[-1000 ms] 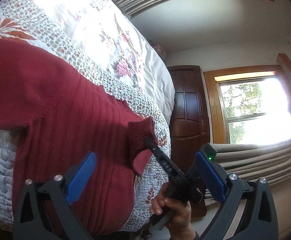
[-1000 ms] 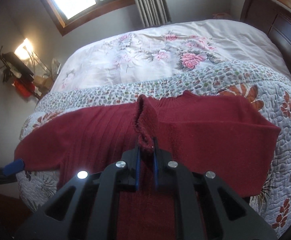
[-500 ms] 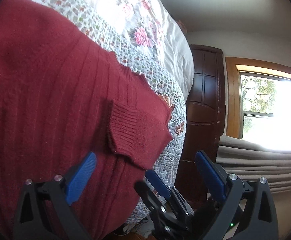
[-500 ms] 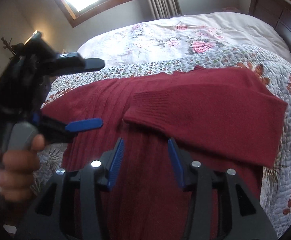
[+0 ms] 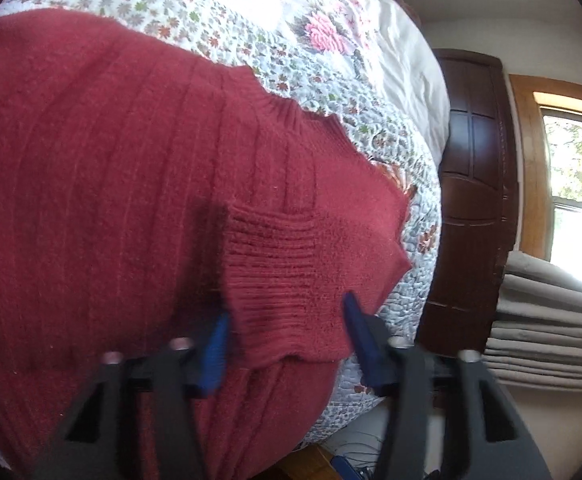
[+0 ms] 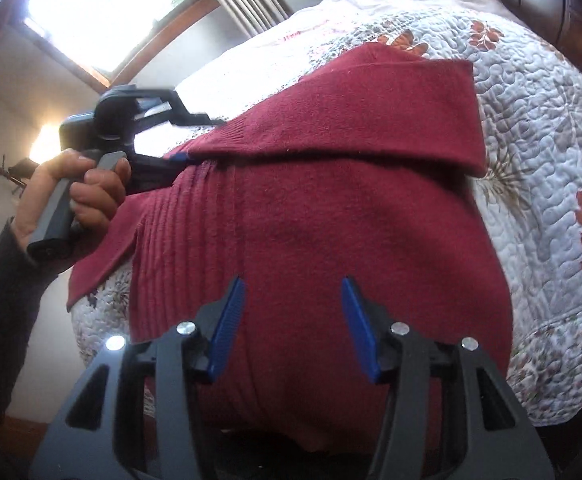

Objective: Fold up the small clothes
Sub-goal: 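Carry the sleeve across the sweater body with the right gripper and release it, then grasp the other sleeve cuff with the left gripper and lift it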

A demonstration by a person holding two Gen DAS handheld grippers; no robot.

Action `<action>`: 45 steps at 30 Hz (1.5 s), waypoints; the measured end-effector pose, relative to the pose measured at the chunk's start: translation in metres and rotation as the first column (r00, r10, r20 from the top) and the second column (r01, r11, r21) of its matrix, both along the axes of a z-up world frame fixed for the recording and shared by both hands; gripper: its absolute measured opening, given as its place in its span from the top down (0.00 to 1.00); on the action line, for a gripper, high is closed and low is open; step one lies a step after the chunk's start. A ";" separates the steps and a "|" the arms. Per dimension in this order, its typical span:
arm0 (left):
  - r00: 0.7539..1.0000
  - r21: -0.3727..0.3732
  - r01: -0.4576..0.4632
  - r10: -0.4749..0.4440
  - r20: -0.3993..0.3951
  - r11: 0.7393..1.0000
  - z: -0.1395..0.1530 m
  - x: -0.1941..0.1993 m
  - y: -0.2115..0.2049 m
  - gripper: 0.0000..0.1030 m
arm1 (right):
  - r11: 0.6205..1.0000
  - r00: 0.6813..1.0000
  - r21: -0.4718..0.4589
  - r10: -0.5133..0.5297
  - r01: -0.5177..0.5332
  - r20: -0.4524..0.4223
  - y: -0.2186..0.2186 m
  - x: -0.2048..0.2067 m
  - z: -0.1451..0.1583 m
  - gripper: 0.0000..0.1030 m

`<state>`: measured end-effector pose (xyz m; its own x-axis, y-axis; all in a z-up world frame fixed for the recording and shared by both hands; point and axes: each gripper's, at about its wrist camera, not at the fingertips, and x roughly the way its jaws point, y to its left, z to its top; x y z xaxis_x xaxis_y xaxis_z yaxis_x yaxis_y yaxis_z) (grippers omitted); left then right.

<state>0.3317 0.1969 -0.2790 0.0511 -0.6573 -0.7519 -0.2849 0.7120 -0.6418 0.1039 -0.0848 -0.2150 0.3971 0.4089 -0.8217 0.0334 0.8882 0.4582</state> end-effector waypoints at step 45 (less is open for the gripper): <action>0.980 0.004 -0.145 0.143 0.137 0.989 0.000 -0.011 0.158 0.94 | 0.998 0.995 0.038 0.049 -0.046 -0.082 0.028 -0.014 -0.009 0.50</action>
<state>0.3212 0.3547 -0.2794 0.2465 -0.6254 -0.7403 -0.2956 0.6790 -0.6720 0.0897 -0.0570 -0.2238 0.3079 0.4557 -0.8352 0.0306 0.8726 0.4874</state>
